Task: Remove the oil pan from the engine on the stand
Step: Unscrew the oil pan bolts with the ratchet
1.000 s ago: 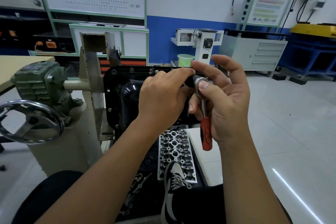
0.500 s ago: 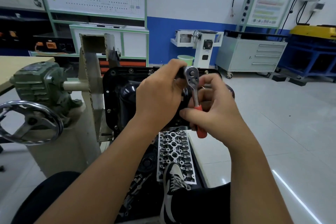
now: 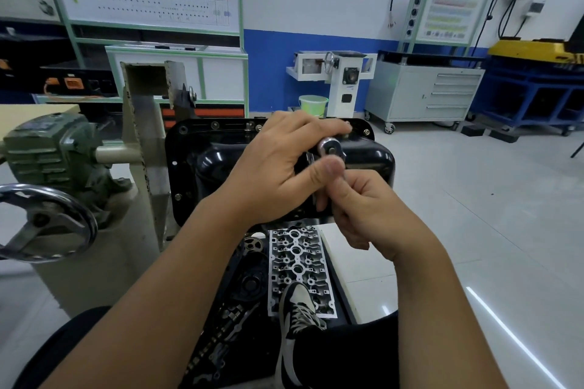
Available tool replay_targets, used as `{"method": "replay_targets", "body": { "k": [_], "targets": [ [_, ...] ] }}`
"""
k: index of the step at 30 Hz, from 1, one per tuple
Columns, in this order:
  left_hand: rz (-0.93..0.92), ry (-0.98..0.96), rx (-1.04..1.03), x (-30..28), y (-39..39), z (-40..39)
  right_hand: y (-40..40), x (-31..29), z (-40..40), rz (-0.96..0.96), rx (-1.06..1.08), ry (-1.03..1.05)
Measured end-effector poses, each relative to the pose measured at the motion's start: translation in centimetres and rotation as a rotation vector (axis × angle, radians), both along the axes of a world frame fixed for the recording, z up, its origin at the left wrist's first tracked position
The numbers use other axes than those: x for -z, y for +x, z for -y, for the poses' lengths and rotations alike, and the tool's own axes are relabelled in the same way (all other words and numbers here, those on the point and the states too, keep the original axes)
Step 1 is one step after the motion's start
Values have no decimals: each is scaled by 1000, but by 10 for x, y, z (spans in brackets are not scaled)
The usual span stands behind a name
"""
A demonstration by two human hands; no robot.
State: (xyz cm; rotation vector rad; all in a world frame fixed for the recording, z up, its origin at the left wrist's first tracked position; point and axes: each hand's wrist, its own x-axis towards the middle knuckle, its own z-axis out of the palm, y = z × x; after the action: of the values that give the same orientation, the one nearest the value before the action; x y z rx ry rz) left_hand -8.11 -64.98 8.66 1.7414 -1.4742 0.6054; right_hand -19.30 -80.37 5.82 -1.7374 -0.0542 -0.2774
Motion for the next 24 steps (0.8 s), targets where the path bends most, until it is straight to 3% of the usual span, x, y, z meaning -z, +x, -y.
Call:
{"method": "replay_targets", "body": {
  "k": [10, 18, 20, 24],
  "targets": [
    [-109, -8, 126, -3, -1, 12, -8, -8, 6, 114, 3, -63],
    [-132, -51, 157, -5, -4, 15, -6, -10, -2, 198, 150, -82],
    [-129, -62, 161, -3, -5, 16, -6, -11, -1, 252, 246, -134],
    [-97, -130, 150, 4, -6, 17, 1, -30, 17, 390, 640, -261]
  ]
}}
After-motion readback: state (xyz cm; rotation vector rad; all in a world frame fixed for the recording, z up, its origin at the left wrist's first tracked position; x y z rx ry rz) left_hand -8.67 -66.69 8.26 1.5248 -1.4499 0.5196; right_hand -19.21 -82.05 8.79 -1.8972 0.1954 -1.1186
